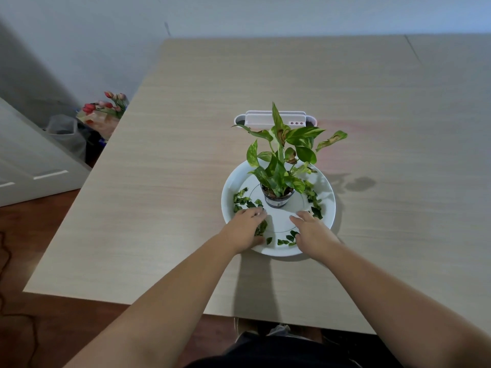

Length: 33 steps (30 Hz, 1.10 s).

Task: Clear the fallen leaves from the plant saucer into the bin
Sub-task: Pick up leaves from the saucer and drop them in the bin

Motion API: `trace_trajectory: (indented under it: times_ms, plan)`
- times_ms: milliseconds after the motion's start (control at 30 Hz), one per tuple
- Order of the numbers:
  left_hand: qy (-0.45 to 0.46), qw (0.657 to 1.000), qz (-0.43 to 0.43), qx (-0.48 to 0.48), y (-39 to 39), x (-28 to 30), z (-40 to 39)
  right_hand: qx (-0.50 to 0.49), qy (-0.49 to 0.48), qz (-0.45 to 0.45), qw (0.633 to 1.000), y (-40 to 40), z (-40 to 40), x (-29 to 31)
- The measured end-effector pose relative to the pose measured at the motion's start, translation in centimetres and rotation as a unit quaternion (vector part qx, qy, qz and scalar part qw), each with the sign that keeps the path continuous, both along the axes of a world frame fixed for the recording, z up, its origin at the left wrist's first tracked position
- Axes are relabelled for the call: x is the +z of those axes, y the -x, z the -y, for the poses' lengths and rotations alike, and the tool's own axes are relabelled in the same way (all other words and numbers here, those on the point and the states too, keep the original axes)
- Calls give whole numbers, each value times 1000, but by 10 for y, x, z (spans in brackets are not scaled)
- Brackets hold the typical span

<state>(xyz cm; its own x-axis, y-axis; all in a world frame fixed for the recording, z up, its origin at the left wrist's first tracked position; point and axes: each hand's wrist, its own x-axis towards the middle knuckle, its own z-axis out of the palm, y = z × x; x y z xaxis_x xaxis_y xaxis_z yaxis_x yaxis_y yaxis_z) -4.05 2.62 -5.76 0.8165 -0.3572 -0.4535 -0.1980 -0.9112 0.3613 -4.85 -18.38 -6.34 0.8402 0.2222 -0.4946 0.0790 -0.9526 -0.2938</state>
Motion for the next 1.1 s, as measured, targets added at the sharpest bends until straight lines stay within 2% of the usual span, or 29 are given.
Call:
trace_trajectory:
  times_ms: [133,267,333,433,667,867,1100]
  plan:
    - [-22,998,43,-48,-4,3,-1,-5,-25,5,1000,1,-2,-5]
    - [7,995,94,-17,-3,2,-10,-16,-40,69,997,3,2,-2]
    - [27,997,65,16,-3,1,-10,-40,-40,87,995,3,2,0]
    - [29,998,20,46,-1,3,-2,-60,-14,38,997,1,-5,4]
    - [-74,994,19,78,-3,0,20,-50,92,18,994,-1,-31,8]
    - [-47,996,-4,74,-4,2,22,-46,59,-8,997,-4,-34,9]
    - [-31,997,-15,67,-4,0,27,-39,63,-16,997,-1,-35,5]
